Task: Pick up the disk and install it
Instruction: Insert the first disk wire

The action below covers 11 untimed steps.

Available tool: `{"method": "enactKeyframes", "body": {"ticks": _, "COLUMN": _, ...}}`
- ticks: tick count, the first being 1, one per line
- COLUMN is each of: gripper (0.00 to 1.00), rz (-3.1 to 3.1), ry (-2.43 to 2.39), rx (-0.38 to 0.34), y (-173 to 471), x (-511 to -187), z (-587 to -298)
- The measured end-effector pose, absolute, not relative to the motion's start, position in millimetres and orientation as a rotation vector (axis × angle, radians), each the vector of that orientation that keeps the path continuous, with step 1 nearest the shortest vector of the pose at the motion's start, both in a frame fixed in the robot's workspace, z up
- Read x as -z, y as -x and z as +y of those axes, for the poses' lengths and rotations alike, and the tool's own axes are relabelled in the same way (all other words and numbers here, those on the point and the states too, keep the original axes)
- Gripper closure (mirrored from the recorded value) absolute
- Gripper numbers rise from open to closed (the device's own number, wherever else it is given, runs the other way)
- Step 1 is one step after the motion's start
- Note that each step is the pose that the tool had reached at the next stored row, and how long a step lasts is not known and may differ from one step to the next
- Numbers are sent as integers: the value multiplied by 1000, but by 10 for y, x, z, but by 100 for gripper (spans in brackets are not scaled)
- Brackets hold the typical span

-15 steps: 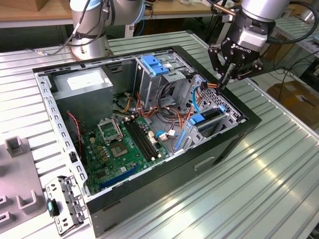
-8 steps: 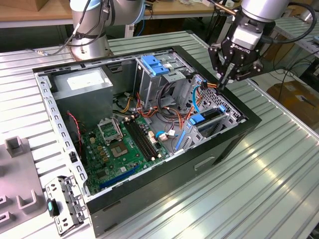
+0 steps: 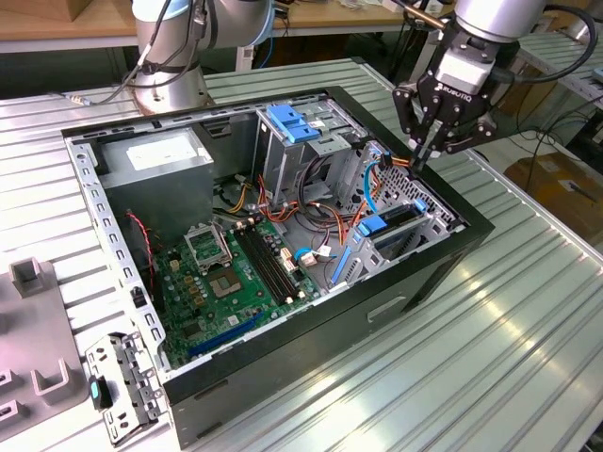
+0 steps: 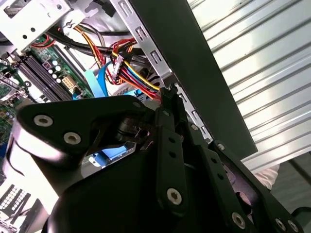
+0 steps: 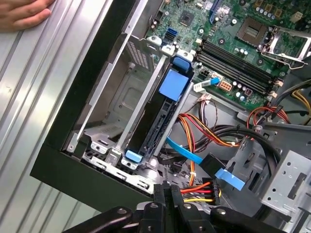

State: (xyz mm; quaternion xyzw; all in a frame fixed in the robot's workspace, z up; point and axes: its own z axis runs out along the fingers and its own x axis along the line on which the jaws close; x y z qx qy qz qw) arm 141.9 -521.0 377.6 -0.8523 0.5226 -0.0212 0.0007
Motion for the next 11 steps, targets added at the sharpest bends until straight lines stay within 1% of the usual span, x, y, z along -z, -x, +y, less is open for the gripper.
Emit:
{"method": "enactKeyframes", "body": {"ticks": 4, "gripper": 84, "rz": 1641, "ry": 2670, "rx": 78, "y": -1344, "x": -3759, "z": -5254}}
{"method": "enactKeyframes", "body": {"ticks": 11, "gripper": 84, "rz": 1864, "ry": 2525, "rx": 79, "y": -1343, "x": -3694, "z": -5255}}
